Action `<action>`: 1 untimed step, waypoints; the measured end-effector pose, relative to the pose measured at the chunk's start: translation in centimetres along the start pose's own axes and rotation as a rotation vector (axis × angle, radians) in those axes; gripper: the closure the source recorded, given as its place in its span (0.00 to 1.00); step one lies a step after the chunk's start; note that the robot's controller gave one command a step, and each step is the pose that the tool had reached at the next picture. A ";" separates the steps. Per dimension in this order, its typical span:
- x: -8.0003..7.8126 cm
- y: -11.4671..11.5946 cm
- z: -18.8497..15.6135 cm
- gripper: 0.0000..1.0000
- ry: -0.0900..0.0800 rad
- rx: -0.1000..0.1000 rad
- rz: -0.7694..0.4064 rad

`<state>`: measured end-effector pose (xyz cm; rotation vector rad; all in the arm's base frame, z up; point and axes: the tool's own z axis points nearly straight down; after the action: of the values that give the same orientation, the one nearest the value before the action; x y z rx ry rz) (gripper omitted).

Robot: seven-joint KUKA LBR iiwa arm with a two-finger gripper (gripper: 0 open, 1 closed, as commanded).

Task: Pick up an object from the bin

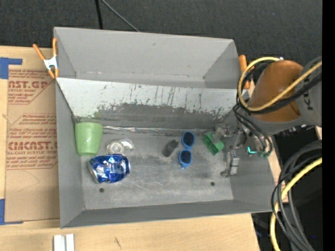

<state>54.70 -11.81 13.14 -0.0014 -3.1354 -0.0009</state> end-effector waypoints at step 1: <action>-4.0 8.8 5.2 0.00 -0.007 -0.001 -0.371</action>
Offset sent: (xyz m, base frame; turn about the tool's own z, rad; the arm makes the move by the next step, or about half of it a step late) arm 0.0394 0.0844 -0.0505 -0.3680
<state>58.63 -3.05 7.95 0.5779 -3.0890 -0.0045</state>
